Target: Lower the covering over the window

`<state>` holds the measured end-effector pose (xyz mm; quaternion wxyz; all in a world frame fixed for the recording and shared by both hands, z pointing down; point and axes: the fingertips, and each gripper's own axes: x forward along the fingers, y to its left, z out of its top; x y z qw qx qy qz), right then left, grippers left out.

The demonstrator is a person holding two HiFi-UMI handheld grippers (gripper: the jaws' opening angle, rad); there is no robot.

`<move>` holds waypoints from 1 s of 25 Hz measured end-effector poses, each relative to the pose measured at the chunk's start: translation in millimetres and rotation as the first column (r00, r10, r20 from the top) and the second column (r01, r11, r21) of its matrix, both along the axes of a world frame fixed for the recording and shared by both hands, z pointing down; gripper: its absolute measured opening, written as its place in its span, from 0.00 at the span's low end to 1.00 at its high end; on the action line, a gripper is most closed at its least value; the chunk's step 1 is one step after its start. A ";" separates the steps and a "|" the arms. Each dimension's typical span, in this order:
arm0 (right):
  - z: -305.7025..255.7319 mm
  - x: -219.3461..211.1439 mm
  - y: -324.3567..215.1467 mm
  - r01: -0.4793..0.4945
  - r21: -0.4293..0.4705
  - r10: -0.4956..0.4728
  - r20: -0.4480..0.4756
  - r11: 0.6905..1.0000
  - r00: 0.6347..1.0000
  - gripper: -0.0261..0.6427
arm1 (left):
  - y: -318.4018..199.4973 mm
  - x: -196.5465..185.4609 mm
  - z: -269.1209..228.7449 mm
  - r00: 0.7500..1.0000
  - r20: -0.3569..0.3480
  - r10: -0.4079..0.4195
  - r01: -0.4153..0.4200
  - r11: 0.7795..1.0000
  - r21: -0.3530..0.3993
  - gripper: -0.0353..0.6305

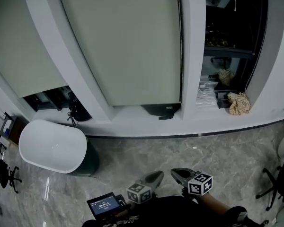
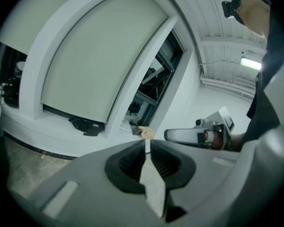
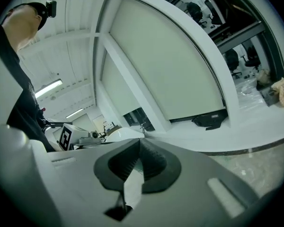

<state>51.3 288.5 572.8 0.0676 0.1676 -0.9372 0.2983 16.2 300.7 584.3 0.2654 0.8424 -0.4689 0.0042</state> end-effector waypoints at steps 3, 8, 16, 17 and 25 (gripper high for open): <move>2.3 4.3 18.4 0.018 -0.019 -0.018 0.006 1.000 1.000 0.05 | 20.2 2.2 0.7 1.000 0.006 -0.025 0.025 1.000 -0.007 0.10; -4.8 -8.0 37.5 0.039 -0.005 -0.039 0.016 0.999 0.999 0.05 | 37.8 -12.2 -2.8 0.998 0.011 -0.056 0.056 0.998 -0.012 0.10; -22.2 -54.8 63.6 -0.023 -0.027 0.024 0.051 0.999 0.998 0.05 | 67.5 -65.4 -18.1 0.999 0.011 -0.037 0.037 0.999 -0.004 0.10; -24.7 -60.4 66.5 -0.039 -0.031 0.041 0.057 0.999 0.998 0.05 | 73.0 -72.4 -17.9 1.000 0.008 -0.030 0.031 0.999 -0.010 0.10; -21.3 -96.4 96.7 -0.110 -0.039 0.112 0.052 0.993 0.992 0.05 | 96.7 -116.4 -8.8 0.999 -0.050 -0.001 -0.001 1.000 -0.031 0.10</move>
